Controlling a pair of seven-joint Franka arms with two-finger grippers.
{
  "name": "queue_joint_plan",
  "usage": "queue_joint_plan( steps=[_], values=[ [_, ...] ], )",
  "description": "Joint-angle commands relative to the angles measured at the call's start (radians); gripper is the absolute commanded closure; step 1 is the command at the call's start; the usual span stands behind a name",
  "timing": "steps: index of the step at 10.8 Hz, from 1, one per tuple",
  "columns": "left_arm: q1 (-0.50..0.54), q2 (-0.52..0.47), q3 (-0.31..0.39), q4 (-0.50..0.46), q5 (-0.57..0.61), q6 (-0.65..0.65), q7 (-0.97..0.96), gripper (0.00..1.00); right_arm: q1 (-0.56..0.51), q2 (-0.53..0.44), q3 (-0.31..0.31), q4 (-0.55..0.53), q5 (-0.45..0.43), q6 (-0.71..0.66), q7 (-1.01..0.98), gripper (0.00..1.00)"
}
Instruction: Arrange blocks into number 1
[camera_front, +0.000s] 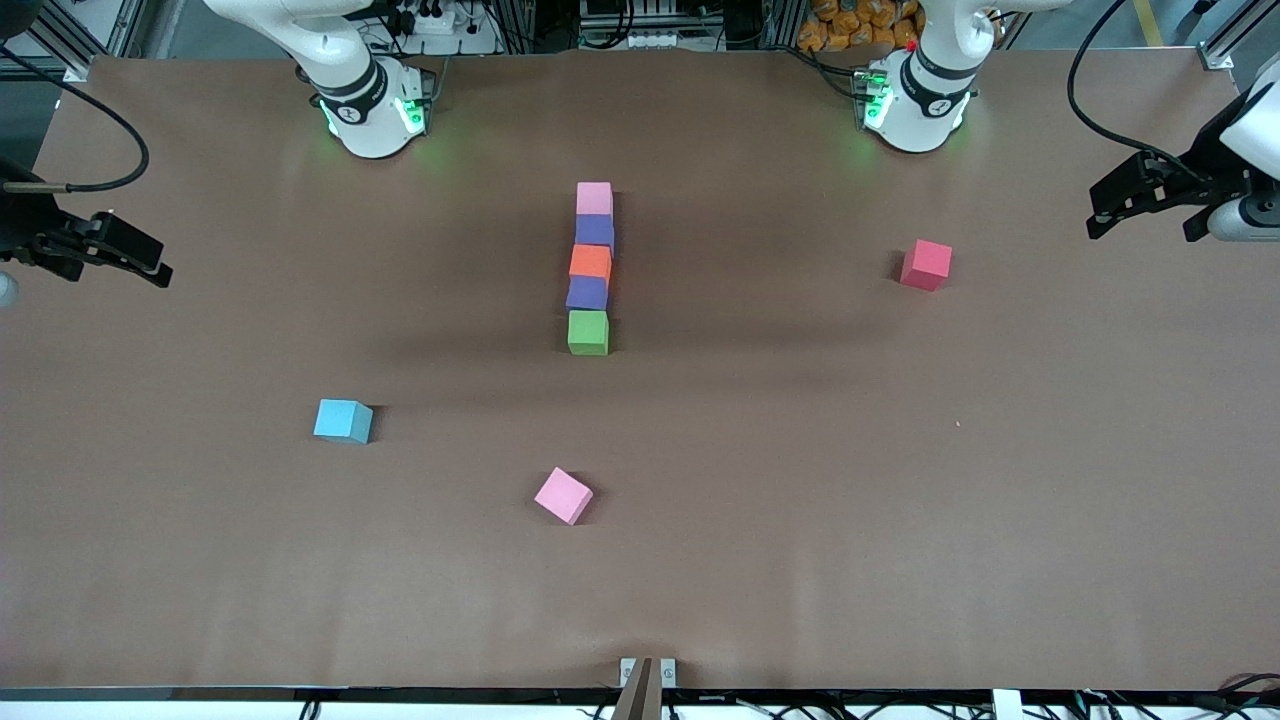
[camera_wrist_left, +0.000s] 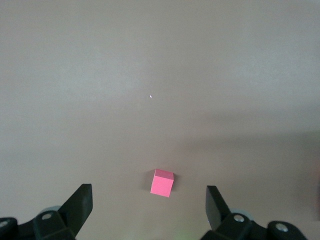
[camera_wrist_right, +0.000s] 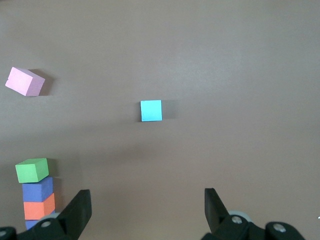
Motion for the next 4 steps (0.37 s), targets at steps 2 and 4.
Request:
queue_joint_plan(
  steps=[2, 4],
  values=[
    [0.000, 0.013, -0.002, 0.032, 0.012, -0.028, 0.029, 0.00, -0.024, 0.006, 0.004, 0.011, 0.014, -0.004, 0.004, 0.00],
    [0.000, 0.014, -0.002, 0.032, 0.014, -0.028, 0.029, 0.00, -0.029, 0.007, 0.003, 0.009, 0.016, -0.002, 0.004, 0.00]
  ],
)
